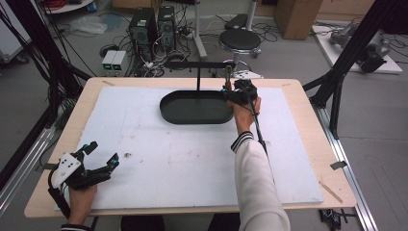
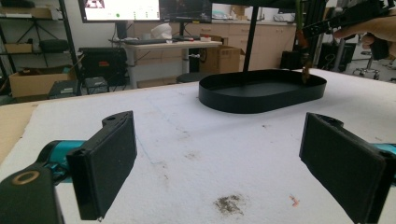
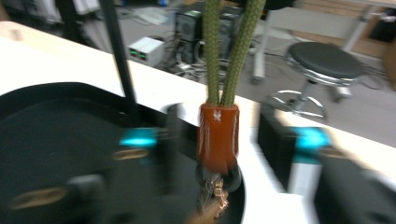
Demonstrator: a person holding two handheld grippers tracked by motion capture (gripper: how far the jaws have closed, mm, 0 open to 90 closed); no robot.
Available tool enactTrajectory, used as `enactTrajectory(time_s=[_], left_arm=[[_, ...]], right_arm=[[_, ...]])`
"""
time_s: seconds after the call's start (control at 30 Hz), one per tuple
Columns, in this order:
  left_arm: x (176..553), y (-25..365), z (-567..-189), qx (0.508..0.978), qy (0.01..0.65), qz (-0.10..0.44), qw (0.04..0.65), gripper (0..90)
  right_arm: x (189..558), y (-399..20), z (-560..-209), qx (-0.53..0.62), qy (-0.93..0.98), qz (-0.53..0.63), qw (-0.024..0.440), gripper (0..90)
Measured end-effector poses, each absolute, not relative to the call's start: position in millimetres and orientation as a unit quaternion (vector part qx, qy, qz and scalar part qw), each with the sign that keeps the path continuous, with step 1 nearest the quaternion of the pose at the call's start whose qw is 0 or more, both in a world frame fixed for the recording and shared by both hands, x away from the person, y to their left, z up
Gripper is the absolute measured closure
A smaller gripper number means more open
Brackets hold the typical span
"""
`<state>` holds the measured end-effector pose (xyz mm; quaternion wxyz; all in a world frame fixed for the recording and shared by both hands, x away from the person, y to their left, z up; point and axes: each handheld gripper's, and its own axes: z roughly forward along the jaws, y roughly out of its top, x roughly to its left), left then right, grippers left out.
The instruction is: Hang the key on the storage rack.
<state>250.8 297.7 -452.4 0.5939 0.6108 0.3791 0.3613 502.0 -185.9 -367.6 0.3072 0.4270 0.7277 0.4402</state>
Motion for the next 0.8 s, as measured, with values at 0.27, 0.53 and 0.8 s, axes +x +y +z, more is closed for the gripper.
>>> enactTrajectory(time_s=[0.27,0.53,0.8], left_arm=[[249.3,297.6,-452.9,0.607,0.376,0.364,0.598,11.5],[249.7,297.8,-452.9,0.606,0.379,0.363,0.598,11.5],[249.5,296.9,-452.8,0.608,0.377,0.366,0.595,11.5]], right_arm=[[486.9,-192.4,-350.6,0.410,0.726,0.488,0.257,0.3],[435.8,-213.7,-323.2,0.344,0.734,0.526,0.257,0.3],[369.0,-269.1,-339.0,0.308,0.721,0.563,0.263,0.3]])
